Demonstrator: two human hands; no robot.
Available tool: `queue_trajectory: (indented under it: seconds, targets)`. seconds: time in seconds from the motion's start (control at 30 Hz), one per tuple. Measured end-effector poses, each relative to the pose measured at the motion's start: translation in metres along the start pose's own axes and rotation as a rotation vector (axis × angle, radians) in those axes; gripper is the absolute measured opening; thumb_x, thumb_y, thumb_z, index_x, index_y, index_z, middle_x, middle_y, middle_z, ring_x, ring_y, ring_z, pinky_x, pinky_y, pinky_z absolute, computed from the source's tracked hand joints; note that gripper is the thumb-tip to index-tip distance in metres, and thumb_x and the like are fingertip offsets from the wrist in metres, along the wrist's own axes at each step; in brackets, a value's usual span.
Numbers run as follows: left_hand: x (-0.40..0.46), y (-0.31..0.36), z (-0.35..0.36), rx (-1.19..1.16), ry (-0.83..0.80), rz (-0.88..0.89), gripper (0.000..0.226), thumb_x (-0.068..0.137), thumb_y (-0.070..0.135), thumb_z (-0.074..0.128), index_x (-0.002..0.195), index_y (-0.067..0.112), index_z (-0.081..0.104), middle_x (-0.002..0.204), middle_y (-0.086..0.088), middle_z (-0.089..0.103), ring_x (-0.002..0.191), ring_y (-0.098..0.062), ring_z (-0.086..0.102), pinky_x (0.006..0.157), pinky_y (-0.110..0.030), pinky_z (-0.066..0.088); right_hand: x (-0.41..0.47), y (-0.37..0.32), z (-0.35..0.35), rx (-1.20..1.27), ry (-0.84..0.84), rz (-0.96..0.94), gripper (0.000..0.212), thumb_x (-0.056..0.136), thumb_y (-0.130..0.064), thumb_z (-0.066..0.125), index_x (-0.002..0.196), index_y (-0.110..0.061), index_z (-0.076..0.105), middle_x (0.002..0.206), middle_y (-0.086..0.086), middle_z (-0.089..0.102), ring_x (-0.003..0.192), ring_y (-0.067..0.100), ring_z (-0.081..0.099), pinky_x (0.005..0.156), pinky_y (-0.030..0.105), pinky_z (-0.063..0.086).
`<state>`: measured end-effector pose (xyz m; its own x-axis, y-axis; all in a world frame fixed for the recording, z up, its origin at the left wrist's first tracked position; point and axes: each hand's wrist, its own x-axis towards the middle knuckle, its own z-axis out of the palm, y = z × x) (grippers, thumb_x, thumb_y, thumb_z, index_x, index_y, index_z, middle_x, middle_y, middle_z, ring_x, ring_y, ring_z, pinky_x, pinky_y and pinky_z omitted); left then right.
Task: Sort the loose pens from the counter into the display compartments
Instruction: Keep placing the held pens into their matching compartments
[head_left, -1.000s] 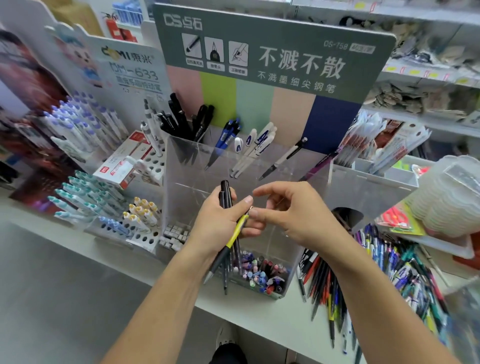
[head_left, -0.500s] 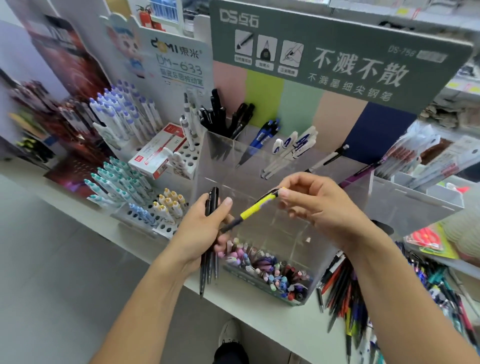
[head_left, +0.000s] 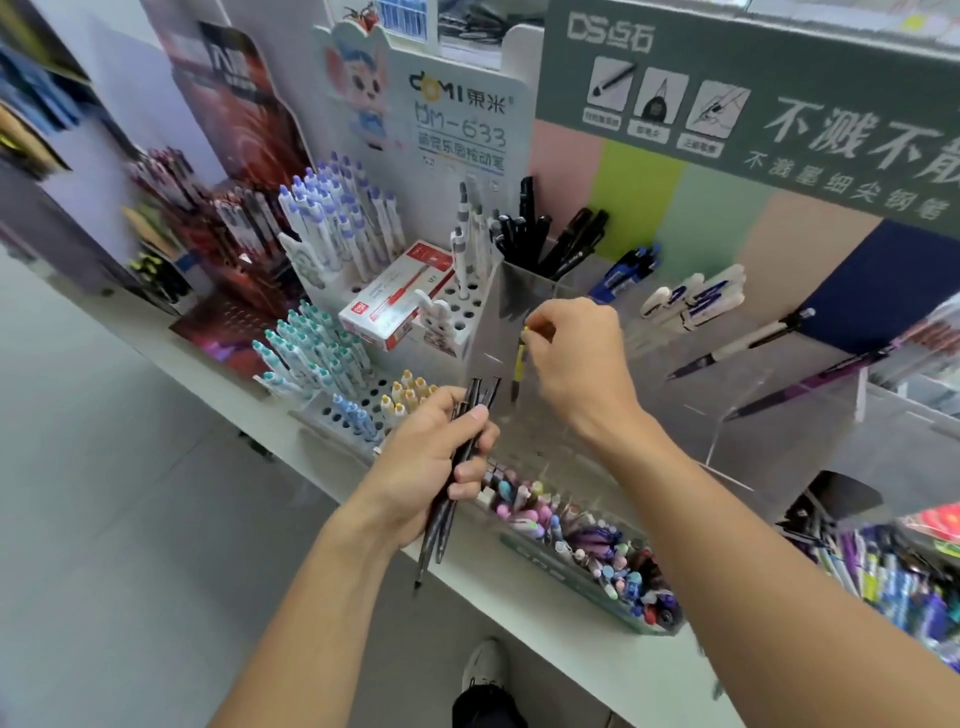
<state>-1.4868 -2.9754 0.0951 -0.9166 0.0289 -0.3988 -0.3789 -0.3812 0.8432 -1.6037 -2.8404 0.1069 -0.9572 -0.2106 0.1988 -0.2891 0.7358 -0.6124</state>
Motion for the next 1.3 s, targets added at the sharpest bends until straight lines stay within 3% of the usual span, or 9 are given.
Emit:
queue_trajectory:
  seconds: [0.17,0.3,0.5,0.57,0.7,0.87,1.07,1.2,1.3]
  targets:
    - [-0.001,0.003,0.008,0.107,-0.061,0.034,0.002,0.105,0.016,0.049,0.104,0.015,0.05,0.069,0.001,0.052,0.044,-0.008,0.035,0.036,-0.016,0.026,-0.019,0.003,-0.025,0.008,0.028,0.004,0.015,0.097,-0.025,0.065,0.102,-0.013,0.074,0.087,0.0,0.072,0.079,0.019,0.063,0.074,0.033,0.051]
    - [0.0,0.007,0.03,0.351,-0.128,0.018,0.022,0.092,0.01,0.07,0.102,0.01,0.05,0.061,0.001,0.053,0.039,-0.007,0.035,0.035,-0.017,0.026,-0.05,-0.001,-0.058,0.278,-0.282,0.059,0.02,0.092,-0.044,0.069,0.094,-0.025,0.077,0.081,-0.012,0.073,0.068,-0.003,0.061,0.067,0.019,0.048]
    - [0.015,0.01,0.062,0.675,-0.058,0.092,0.084,0.068,0.001,0.089,0.129,0.02,0.033,0.102,0.0,0.068,0.08,-0.003,0.07,0.066,-0.025,0.059,-0.062,0.011,-0.07,0.397,-0.281,0.107,0.019,0.081,-0.036,0.083,0.083,-0.021,0.073,0.076,-0.001,0.074,0.072,0.016,0.071,0.068,0.036,0.058]
    - [0.02,0.013,0.068,0.728,-0.1,0.135,0.088,0.068,0.0,0.089,0.126,0.021,0.026,0.106,0.001,0.064,0.089,-0.003,0.069,0.071,-0.024,0.059,-0.058,0.011,-0.078,0.428,-0.291,0.1,0.019,0.08,-0.032,0.085,0.082,-0.018,0.073,0.073,0.001,0.073,0.066,0.013,0.068,0.063,0.035,0.056]
    - [0.024,0.027,0.073,0.766,-0.122,0.209,0.071,0.07,0.005,0.089,0.117,0.018,0.037,0.088,0.008,0.067,0.07,0.009,0.064,0.06,-0.014,0.047,-0.045,0.006,-0.096,0.561,-0.365,0.102,0.016,0.084,-0.011,0.081,0.086,0.001,0.071,0.068,0.012,0.071,0.053,0.013,0.064,0.051,0.024,0.051]
    - [0.023,0.055,0.05,0.79,-0.088,0.345,0.028,0.083,0.018,0.081,0.102,0.019,0.061,0.076,0.001,0.065,0.054,-0.009,0.058,0.052,-0.023,0.048,-0.021,-0.001,-0.143,0.583,-0.035,-0.083,0.009,0.087,-0.007,0.077,0.089,0.0,0.072,0.065,0.005,0.069,0.053,0.017,0.066,0.055,0.029,0.059]
    - [0.049,0.09,0.025,0.996,0.532,0.744,0.068,0.072,0.033,0.091,0.13,0.019,0.059,0.093,0.005,0.066,0.083,-0.012,0.066,0.079,-0.03,0.059,0.026,-0.028,-0.165,0.154,0.287,-0.318,0.018,0.092,-0.024,0.074,0.101,-0.009,0.071,0.09,0.001,0.07,0.069,0.008,0.069,0.063,0.021,0.058]
    - [0.081,0.1,0.032,1.093,0.433,0.581,0.093,0.066,0.036,0.094,0.143,0.015,0.047,0.096,0.002,0.065,0.084,-0.018,0.066,0.082,-0.036,0.056,0.061,-0.04,-0.134,-0.011,0.204,-0.319,0.015,0.091,-0.024,0.074,0.096,-0.01,0.073,0.09,0.002,0.071,0.077,0.018,0.067,0.075,0.038,0.059]
    - [0.096,0.102,0.039,1.211,0.356,0.545,0.077,0.064,0.033,0.095,0.126,0.014,0.054,0.108,-0.004,0.068,0.099,-0.024,0.064,0.082,-0.033,0.05,0.071,-0.044,-0.13,-0.056,0.182,-0.348,0.013,0.09,-0.022,0.074,0.091,-0.009,0.073,0.088,0.005,0.069,0.076,0.021,0.065,0.072,0.039,0.059]
